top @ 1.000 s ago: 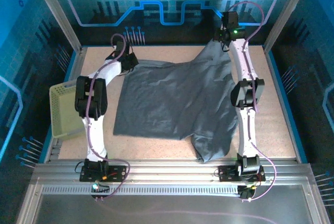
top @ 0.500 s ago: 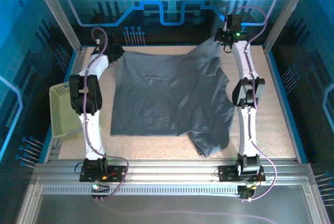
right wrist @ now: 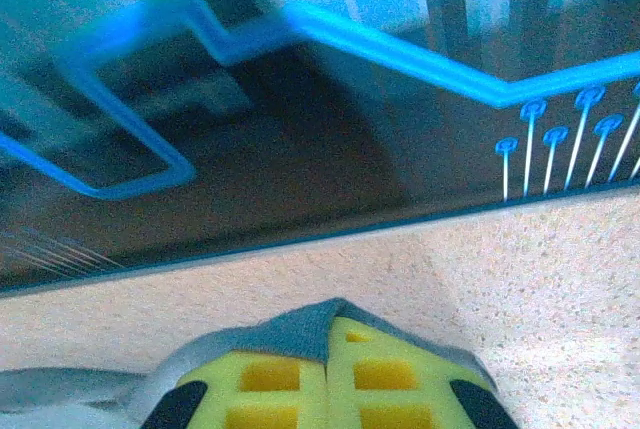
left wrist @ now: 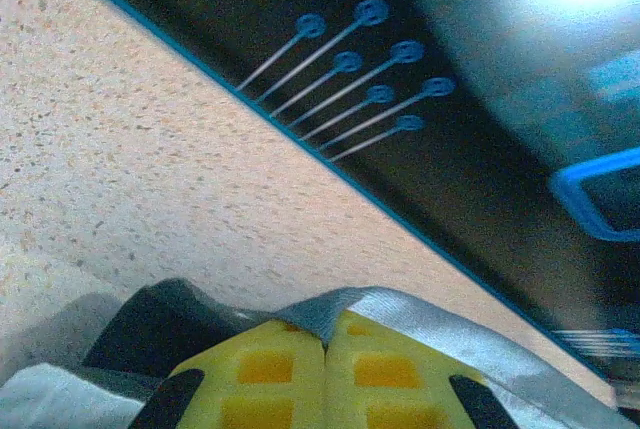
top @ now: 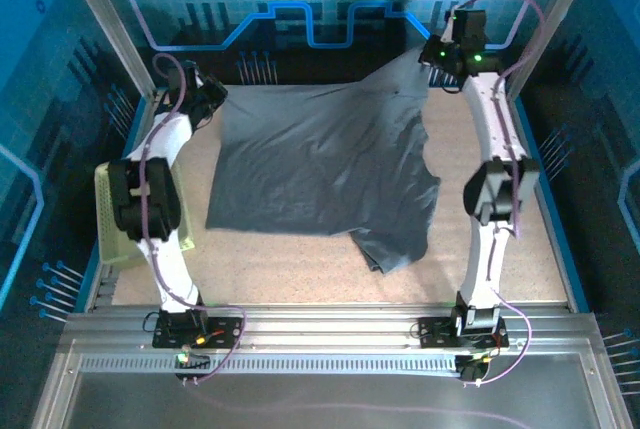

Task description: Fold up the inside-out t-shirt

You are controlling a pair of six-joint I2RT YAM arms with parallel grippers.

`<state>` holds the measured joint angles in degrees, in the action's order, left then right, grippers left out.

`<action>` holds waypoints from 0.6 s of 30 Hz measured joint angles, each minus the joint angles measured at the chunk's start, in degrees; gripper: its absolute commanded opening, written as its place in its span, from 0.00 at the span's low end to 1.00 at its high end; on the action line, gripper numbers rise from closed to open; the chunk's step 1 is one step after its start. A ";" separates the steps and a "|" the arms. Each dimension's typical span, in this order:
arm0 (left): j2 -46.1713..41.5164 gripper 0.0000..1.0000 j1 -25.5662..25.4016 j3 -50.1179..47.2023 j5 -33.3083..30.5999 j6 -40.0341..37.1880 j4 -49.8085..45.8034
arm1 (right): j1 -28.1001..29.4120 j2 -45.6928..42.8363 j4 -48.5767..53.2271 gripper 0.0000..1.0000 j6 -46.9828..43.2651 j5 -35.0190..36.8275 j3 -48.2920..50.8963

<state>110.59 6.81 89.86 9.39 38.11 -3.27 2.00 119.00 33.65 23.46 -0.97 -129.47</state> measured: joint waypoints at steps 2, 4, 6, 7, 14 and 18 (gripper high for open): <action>-8.15 0.00 0.00 -4.20 0.59 0.63 2.12 | 0.31 -11.08 -2.73 0.00 -0.59 0.92 7.61; -16.31 0.00 0.00 -7.98 0.81 0.98 3.93 | 0.28 -20.96 -4.85 0.00 -1.22 1.62 13.03; -25.51 0.00 0.00 -12.07 1.05 1.05 6.21 | 0.22 -30.12 -6.43 0.00 -1.99 2.25 17.09; -30.21 0.00 0.00 -14.08 1.27 1.05 7.34 | 0.22 -34.77 -7.34 0.00 -2.51 2.40 19.06; -57.24 0.00 0.00 -23.41 2.73 0.98 9.49 | 0.24 -60.54 -7.30 0.00 -5.18 2.64 29.44; -67.84 0.00 0.00 -24.04 2.60 0.79 6.88 | 0.24 -68.59 -4.13 0.00 -6.51 2.64 27.02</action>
<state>42.74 6.81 65.82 11.99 38.89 3.62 2.24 50.41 29.52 16.95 1.67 -102.45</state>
